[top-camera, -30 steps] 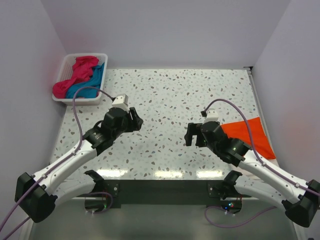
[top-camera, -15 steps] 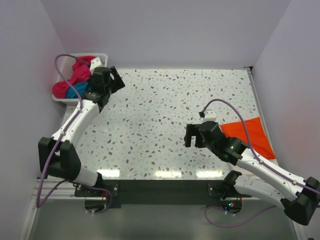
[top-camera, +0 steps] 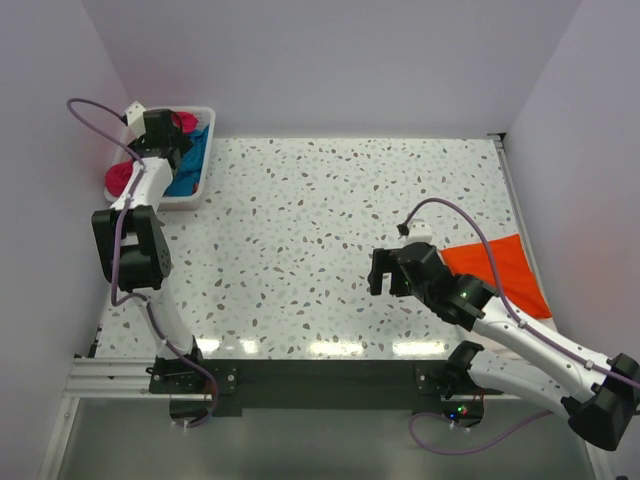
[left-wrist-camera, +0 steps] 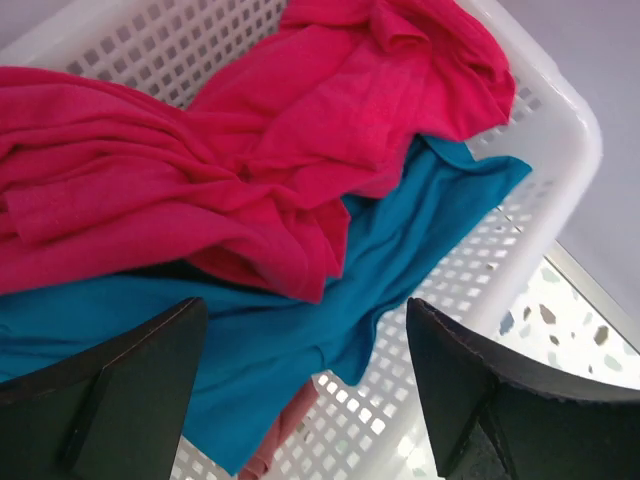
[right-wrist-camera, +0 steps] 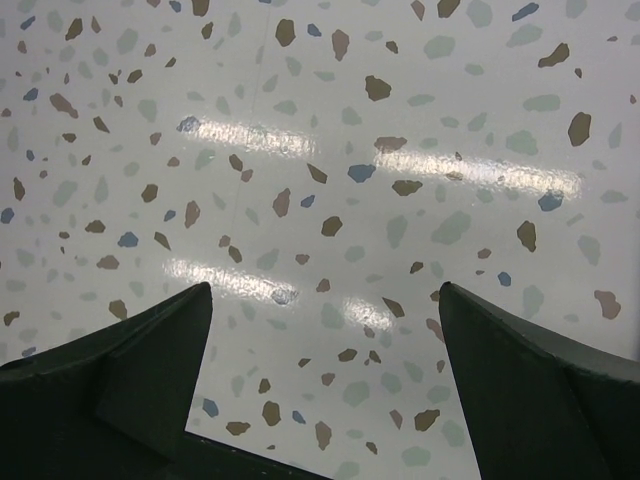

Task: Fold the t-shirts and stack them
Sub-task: Grab the tshirt from the pile

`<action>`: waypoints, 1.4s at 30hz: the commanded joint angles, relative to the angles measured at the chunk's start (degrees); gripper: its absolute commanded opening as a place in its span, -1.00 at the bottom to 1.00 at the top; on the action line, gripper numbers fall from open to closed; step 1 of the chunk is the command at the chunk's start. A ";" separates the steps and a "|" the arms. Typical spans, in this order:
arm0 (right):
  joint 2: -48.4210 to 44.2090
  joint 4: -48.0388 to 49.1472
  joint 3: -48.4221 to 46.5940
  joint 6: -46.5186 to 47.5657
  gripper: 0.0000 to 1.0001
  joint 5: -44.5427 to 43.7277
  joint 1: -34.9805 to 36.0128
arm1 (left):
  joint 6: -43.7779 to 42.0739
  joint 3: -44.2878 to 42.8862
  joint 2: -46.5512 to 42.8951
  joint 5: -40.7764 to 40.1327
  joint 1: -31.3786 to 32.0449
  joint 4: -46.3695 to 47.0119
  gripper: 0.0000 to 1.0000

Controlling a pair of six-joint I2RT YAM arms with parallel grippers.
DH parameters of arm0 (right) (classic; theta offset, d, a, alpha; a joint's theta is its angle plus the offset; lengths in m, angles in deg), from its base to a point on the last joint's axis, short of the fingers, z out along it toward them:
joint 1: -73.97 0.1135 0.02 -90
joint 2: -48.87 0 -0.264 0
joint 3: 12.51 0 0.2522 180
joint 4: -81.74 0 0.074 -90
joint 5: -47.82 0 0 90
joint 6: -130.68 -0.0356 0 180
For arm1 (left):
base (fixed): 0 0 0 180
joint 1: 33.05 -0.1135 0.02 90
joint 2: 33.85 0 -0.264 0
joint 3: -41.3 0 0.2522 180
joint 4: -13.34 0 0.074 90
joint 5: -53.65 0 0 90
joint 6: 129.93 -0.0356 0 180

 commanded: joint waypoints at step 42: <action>-0.64 1.82 -0.31 2.10 0.97 -1.30 -0.05 | -7.48 -25.33 -21.69 20.50 9.44 3.89 -1.00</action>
